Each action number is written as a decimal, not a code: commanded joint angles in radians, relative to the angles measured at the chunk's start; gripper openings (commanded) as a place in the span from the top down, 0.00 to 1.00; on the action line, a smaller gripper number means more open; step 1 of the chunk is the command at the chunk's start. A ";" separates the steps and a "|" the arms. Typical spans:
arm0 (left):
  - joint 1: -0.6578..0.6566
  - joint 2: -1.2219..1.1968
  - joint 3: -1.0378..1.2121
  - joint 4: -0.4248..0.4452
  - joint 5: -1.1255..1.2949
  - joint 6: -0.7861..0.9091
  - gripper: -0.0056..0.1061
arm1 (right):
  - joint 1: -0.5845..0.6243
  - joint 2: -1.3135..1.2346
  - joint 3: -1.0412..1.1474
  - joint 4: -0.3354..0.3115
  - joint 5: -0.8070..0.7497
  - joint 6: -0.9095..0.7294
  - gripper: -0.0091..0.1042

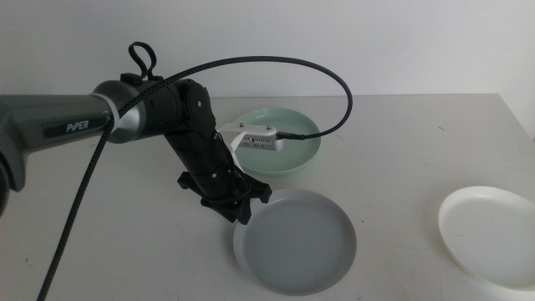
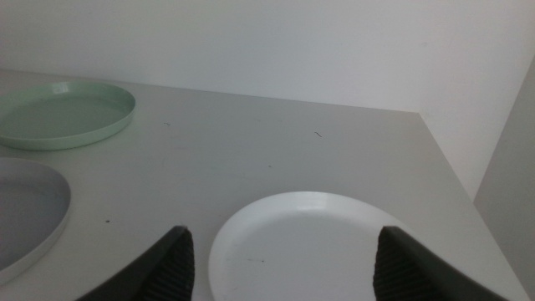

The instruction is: Stack the three bowls on top of each other.

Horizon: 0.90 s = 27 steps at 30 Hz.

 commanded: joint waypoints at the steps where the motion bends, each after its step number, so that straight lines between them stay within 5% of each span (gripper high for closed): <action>1: -0.002 -0.052 -0.028 -0.025 -0.015 -0.012 0.63 | -0.007 -0.027 -0.006 -0.003 -0.081 -0.004 0.44; 9: 0.013 -0.082 -0.028 -0.045 0.029 -0.012 0.01 | -0.007 -0.027 -0.006 -0.003 -0.081 -0.004 0.44; 16: 0.031 -0.208 -0.051 -0.068 0.030 -0.088 0.01 | -0.007 -0.027 -0.006 -0.003 -0.081 -0.004 0.44; 27: 0.051 -0.335 -0.081 0.167 -0.089 -0.343 0.01 | -0.007 -0.027 -0.006 -0.003 -0.081 -0.004 0.44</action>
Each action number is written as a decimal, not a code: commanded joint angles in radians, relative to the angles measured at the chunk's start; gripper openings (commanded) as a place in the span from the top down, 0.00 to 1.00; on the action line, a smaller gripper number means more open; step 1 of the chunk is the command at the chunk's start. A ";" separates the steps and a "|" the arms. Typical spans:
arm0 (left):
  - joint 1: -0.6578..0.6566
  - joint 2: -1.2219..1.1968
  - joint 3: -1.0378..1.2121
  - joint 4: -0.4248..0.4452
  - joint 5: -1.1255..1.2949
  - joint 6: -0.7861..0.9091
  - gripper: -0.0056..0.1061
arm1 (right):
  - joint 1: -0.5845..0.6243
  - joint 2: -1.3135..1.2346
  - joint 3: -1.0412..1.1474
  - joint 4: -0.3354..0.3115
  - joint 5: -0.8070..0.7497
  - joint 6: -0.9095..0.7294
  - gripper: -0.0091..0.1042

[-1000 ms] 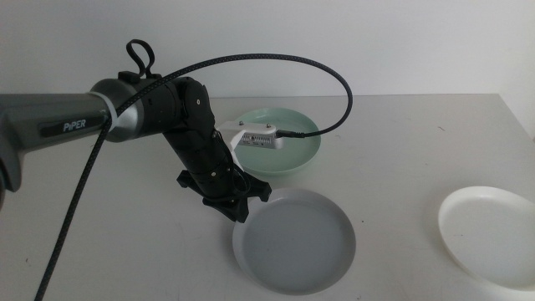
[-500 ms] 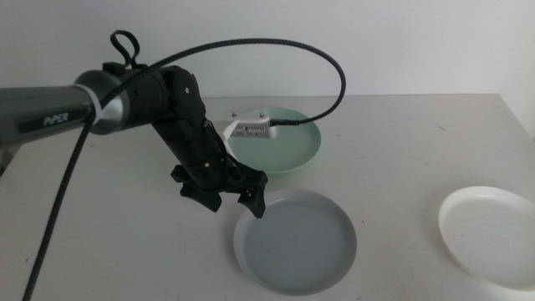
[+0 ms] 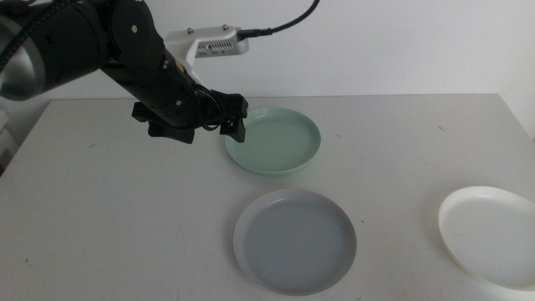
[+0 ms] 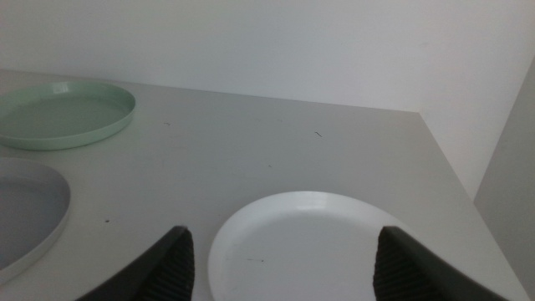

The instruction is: Stack the three bowls on top of each other.

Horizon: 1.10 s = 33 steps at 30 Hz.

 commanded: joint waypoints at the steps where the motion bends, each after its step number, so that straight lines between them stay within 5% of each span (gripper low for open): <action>1: 0.023 -0.044 -0.062 0.016 -0.026 -0.067 0.01 | -0.007 -0.027 -0.006 -0.003 -0.081 -0.004 0.44; 15: 0.063 0.263 -0.499 0.138 0.120 -0.081 0.01 | -0.007 -0.027 -0.006 -0.003 -0.081 -0.004 0.44; 28: 0.065 0.575 -0.737 0.154 0.100 -0.081 0.02 | -0.007 -0.027 -0.006 -0.003 -0.081 -0.004 0.44; 33: 0.065 0.624 -0.736 0.150 0.070 -0.081 0.12 | -0.007 -0.027 -0.006 -0.003 -0.081 -0.004 0.44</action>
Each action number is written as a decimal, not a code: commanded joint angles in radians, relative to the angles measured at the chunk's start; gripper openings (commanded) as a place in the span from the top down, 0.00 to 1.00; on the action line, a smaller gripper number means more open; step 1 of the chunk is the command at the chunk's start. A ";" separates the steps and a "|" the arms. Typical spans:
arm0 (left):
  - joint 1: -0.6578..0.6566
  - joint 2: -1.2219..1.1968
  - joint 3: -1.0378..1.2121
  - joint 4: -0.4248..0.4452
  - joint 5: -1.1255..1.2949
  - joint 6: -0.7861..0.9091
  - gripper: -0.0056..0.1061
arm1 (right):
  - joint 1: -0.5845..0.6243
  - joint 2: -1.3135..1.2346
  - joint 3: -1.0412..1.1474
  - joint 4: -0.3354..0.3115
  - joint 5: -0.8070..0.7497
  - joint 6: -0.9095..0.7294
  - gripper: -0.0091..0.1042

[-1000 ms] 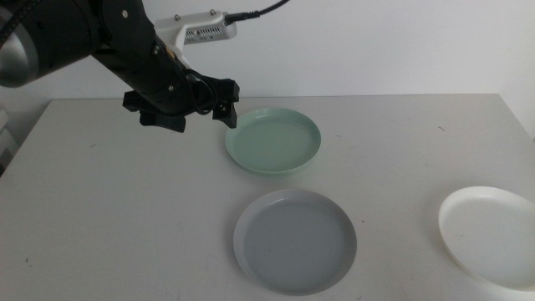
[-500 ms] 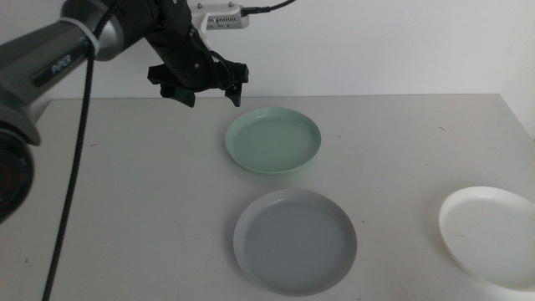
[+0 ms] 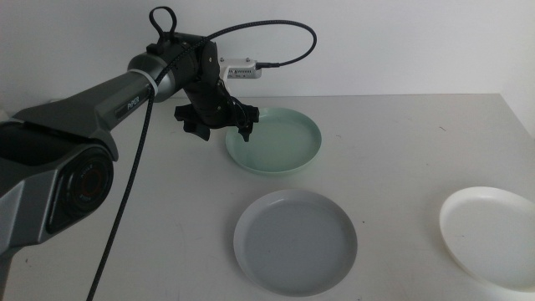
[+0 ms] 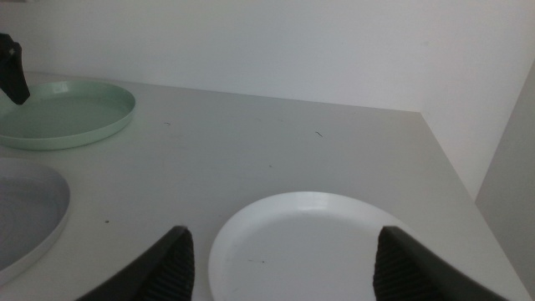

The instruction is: Stack the three bowls on top of each other.

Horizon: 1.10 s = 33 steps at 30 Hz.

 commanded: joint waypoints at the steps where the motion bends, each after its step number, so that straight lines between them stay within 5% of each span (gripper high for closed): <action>1: 0.003 -0.061 -0.035 -0.011 -0.045 -0.011 0.16 | -0.007 -0.026 -0.006 -0.003 -0.081 -0.004 0.44; 9: 0.003 -0.056 -0.035 -0.015 -0.041 -0.011 0.55 | -0.007 -0.026 -0.006 -0.003 -0.081 -0.004 0.44; 20: 0.003 -0.019 -0.035 -0.016 -0.035 -0.012 0.59 | -0.007 -0.026 -0.006 -0.003 -0.081 -0.004 0.44; 26: 0.003 -0.016 -0.035 -0.015 -0.017 -0.015 0.95 | -0.007 -0.026 -0.006 -0.003 -0.081 -0.004 0.44; 33: 0.011 -0.048 -0.035 -0.001 -0.017 -0.015 0.95 | -0.007 -0.026 -0.006 -0.003 -0.081 -0.004 0.44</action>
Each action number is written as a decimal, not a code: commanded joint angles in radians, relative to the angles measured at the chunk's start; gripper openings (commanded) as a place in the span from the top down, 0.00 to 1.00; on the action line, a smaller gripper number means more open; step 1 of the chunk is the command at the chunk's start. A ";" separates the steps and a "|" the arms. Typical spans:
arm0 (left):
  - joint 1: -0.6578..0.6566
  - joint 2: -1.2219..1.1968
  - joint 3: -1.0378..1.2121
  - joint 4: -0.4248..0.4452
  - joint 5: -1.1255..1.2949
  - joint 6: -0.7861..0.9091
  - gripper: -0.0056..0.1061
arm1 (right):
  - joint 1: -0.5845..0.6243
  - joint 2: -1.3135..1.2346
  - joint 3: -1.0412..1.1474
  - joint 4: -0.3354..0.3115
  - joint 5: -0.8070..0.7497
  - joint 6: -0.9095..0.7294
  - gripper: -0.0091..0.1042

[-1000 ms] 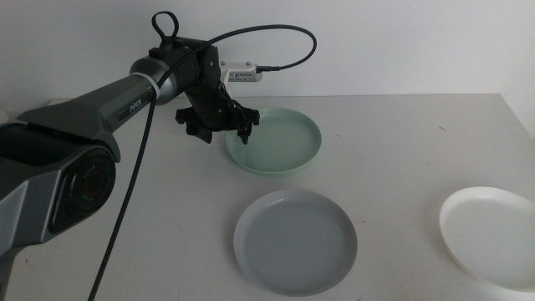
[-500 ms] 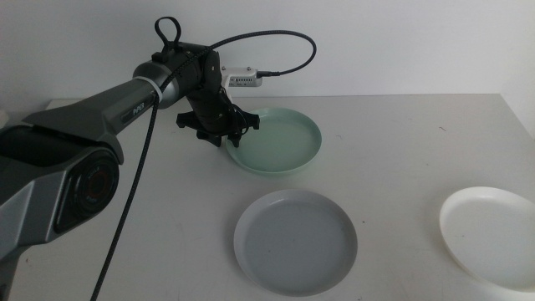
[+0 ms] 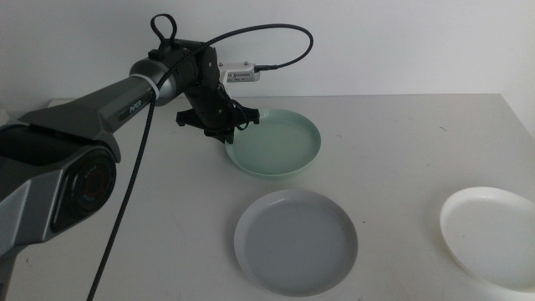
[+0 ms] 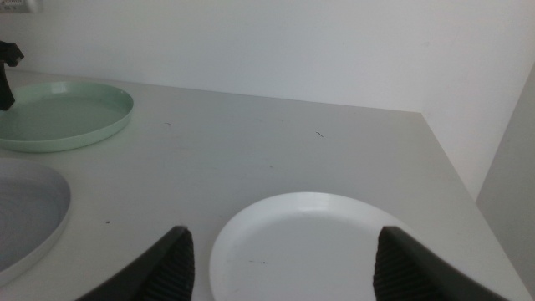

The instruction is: Stack the three bowls on top of each other.

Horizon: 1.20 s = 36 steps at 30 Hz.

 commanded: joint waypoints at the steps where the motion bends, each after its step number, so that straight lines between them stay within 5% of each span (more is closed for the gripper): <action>1: 0.004 -0.096 -0.023 0.022 -0.003 0.004 0.95 | -0.007 -0.026 -0.006 -0.003 -0.081 -0.004 0.44; 14: -0.054 -0.365 0.077 0.033 0.044 -0.012 0.95 | -0.007 -0.026 -0.006 -0.003 -0.081 -0.004 0.44; 36: -0.201 -0.761 0.837 -0.014 -0.218 -0.105 0.95 | -0.007 -0.026 -0.006 -0.003 -0.081 -0.004 0.44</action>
